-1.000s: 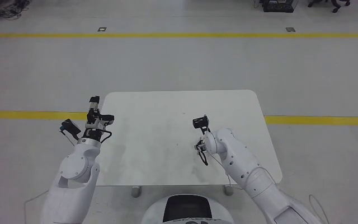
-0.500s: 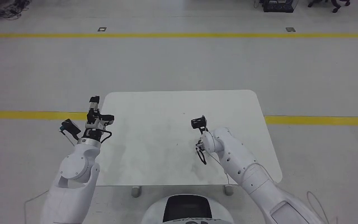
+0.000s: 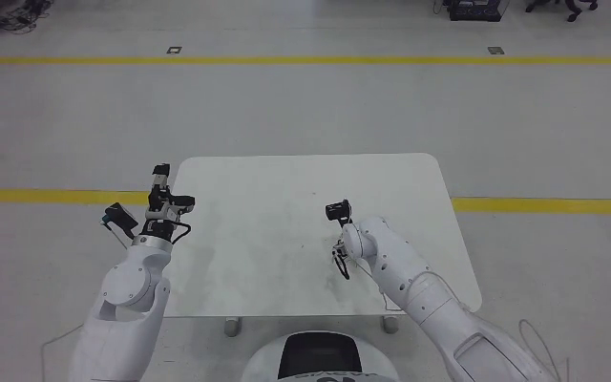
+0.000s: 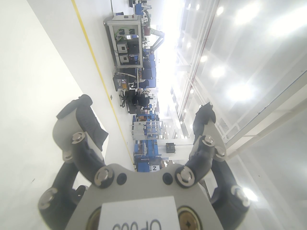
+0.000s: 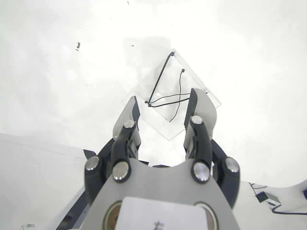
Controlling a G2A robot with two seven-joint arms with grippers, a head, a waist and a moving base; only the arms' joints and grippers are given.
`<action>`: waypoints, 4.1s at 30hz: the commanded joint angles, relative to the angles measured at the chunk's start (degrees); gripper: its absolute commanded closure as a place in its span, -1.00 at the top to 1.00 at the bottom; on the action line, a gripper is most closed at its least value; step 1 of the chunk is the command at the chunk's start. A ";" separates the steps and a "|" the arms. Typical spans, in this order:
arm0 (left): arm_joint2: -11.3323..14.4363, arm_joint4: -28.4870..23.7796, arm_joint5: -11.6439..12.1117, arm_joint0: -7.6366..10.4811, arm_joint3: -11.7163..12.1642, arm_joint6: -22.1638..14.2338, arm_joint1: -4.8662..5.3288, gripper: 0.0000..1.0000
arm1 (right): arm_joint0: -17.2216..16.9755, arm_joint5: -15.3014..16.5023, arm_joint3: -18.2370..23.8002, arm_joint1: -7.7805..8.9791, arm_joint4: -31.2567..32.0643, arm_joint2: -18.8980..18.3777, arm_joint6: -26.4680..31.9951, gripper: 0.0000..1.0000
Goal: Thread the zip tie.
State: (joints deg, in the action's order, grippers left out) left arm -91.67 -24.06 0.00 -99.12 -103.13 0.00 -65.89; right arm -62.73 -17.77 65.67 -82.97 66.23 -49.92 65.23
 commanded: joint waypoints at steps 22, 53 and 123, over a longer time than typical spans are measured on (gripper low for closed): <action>0.00 0.00 0.00 0.00 0.00 0.00 0.00 1.00 | 2.44 -1.30 -7.63 -2.19 -0.96 2.29 -3.61 -0.16; 0.00 0.00 0.00 0.00 0.00 0.00 0.00 1.00 | 4.75 -0.76 -13.75 -4.52 -1.96 3.66 -6.22 -0.40; 0.00 0.00 0.00 0.00 0.00 0.00 0.00 1.00 | 4.99 -1.71 -17.14 -6.59 1.49 2.24 -6.47 -1.00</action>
State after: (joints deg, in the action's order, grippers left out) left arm -91.67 -24.06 0.00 -99.12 -103.13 0.00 -65.89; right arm -57.81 -19.49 48.75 -89.47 67.72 -47.67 58.81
